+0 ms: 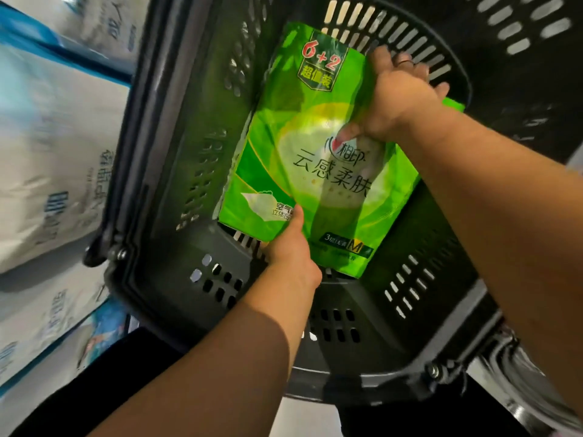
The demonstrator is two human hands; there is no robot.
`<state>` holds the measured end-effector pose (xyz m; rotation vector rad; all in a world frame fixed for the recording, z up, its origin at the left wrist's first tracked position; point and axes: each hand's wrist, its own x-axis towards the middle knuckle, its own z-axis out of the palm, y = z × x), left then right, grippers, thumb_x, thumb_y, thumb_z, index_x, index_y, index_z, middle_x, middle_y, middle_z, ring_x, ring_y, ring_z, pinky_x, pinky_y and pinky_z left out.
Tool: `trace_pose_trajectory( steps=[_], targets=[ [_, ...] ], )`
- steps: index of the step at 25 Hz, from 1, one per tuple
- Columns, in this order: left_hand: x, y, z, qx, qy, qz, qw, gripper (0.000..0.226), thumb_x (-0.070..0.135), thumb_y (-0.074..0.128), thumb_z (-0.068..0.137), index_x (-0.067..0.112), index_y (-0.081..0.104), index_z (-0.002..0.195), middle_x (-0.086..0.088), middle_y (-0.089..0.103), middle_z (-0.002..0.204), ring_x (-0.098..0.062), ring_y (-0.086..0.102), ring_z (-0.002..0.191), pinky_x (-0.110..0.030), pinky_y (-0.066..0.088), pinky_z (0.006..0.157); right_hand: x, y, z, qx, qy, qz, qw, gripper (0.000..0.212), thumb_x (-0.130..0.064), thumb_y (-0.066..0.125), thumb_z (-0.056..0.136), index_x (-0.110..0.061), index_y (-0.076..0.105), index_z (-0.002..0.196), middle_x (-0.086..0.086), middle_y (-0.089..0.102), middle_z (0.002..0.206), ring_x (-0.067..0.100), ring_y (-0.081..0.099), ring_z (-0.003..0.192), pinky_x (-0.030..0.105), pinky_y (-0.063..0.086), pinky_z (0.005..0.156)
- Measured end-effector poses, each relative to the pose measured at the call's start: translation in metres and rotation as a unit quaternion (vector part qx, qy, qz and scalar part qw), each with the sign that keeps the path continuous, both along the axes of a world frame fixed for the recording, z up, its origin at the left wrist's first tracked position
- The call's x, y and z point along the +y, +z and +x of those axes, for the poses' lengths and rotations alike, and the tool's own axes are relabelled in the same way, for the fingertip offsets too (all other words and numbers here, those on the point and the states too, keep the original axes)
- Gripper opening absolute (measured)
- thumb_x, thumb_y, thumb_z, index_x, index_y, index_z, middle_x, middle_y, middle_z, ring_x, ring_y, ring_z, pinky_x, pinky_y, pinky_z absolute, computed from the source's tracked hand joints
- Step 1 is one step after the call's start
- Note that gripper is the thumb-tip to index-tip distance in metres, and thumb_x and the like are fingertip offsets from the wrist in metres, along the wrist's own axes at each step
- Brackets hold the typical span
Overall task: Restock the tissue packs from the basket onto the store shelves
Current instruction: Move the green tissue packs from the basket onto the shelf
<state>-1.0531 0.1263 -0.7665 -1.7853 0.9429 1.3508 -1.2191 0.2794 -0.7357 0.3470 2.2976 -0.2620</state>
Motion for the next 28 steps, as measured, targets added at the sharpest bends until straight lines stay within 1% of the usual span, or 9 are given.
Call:
trace_pose_trajectory(
  steps=[3, 6, 10, 14, 18, 22, 23, 26, 28],
  targets=[
    [-0.003, 0.025, 0.007, -0.022, 0.029, -0.047, 0.998, 0.102, 0.065, 0.086, 0.037, 0.033, 0.048, 0.127, -0.002, 0.059, 0.125, -0.037, 0.058, 0.112, -0.063, 0.048, 0.088, -0.003, 0.028, 0.008, 0.01, 0.008, 0.007, 1.0, 0.132, -0.059, 0.087, 0.048, -0.024, 0.012, 0.152, 0.016, 0.023, 0.155, 0.04, 0.018, 0.143, 0.072, 0.013, 0.107],
    [-0.007, 0.067, 0.018, -0.014, -0.008, -0.032, 0.999, 0.12, 0.071, 0.081, 0.027, 0.029, 0.046, 0.133, -0.005, 0.058, 0.128, -0.035, 0.06, 0.111, -0.056, 0.05, 0.09, -0.011, 0.069, 0.011, 0.017, 0.033, 0.018, 0.999, 0.13, -0.062, 0.085, 0.048, -0.025, 0.015, 0.15, 0.016, 0.025, 0.153, 0.039, 0.02, 0.141, 0.072, 0.014, 0.107],
    [-0.007, 0.124, 0.023, 0.001, -0.028, 0.0, 1.0, 0.113, 0.072, 0.077, 0.037, 0.026, 0.046, 0.135, -0.008, 0.058, 0.131, -0.034, 0.06, 0.112, -0.054, 0.049, 0.094, -0.013, 0.139, 0.006, 0.017, 0.041, 0.025, 0.999, 0.126, -0.061, 0.086, 0.048, -0.025, 0.018, 0.148, 0.015, 0.027, 0.151, 0.039, 0.023, 0.139, 0.072, 0.015, 0.107],
    [-0.001, 0.192, 0.017, -0.023, 0.017, -0.032, 0.999, 0.112, 0.068, 0.084, 0.015, 0.034, 0.054, 0.117, -0.004, 0.065, 0.115, -0.038, 0.063, 0.099, -0.061, 0.052, 0.077, -0.009, 0.214, 0.004, 0.03, 0.048, 0.033, 0.998, 0.125, -0.064, 0.085, 0.047, -0.025, 0.02, 0.147, 0.015, 0.028, 0.151, 0.039, 0.023, 0.14, 0.072, 0.016, 0.106],
    [-0.012, 0.269, 0.011, 0.022, 0.019, -0.043, 0.999, 0.092, 0.057, 0.089, 0.041, 0.028, 0.049, 0.119, -0.005, 0.062, 0.113, -0.036, 0.063, 0.097, -0.06, 0.053, 0.075, 0.001, 0.296, 0.019, 0.062, -0.003, 0.023, 0.998, 0.124, -0.065, 0.084, 0.048, -0.027, 0.02, 0.148, 0.014, 0.029, 0.15, 0.038, 0.024, 0.139, 0.069, 0.02, 0.105],
    [-0.039, 0.336, 0.017, 0.113, 0.039, -0.06, 0.991, 0.065, 0.028, 0.085, 0.07, 0.026, 0.046, 0.121, -0.006, 0.065, 0.11, -0.031, 0.067, 0.09, -0.051, 0.057, 0.06, 0.004, 0.362, 0.053, 0.084, -0.054, -0.015, 0.995, 0.119, -0.064, 0.083, 0.052, -0.028, 0.021, 0.147, 0.014, 0.027, 0.15, 0.038, 0.023, 0.139, 0.071, 0.024, 0.102],
    [-0.047, 0.355, 0.022, 0.138, 0.037, -0.074, 0.987, 0.064, 0.022, 0.084, 0.072, 0.025, 0.044, 0.123, -0.005, 0.065, 0.111, -0.029, 0.067, 0.092, -0.049, 0.058, 0.062, 0.002, 0.377, 0.062, 0.095, -0.06, -0.028, 0.993, 0.118, -0.064, 0.084, 0.052, -0.029, 0.022, 0.146, 0.015, 0.028, 0.149, 0.038, 0.024, 0.139, 0.071, 0.026, 0.102],
    [-0.071, 0.405, 0.05, 0.238, -0.008, -0.139, 0.961, 0.067, 0.011, 0.084, 0.069, 0.021, 0.045, 0.123, -0.002, 0.066, 0.112, -0.023, 0.065, 0.099, -0.044, 0.055, 0.085, -0.01, 0.419, 0.088, 0.12, -0.066, -0.072, 0.988, 0.115, -0.062, 0.085, 0.051, -0.027, 0.026, 0.143, 0.017, 0.034, 0.143, 0.04, 0.029, 0.134, 0.063, 0.032, 0.105],
    [-0.09, 0.433, 0.069, 0.28, -0.021, -0.178, 0.943, 0.064, 0.011, 0.084, 0.069, 0.022, 0.047, 0.119, 0.003, 0.066, 0.108, -0.021, 0.065, 0.1, -0.045, 0.054, 0.09, -0.016, 0.44, 0.105, 0.127, -0.052, -0.109, 0.985, 0.112, -0.058, 0.086, 0.053, -0.025, 0.027, 0.142, 0.019, 0.036, 0.141, 0.04, 0.033, 0.132, 0.054, 0.034, 0.107]
  ],
)
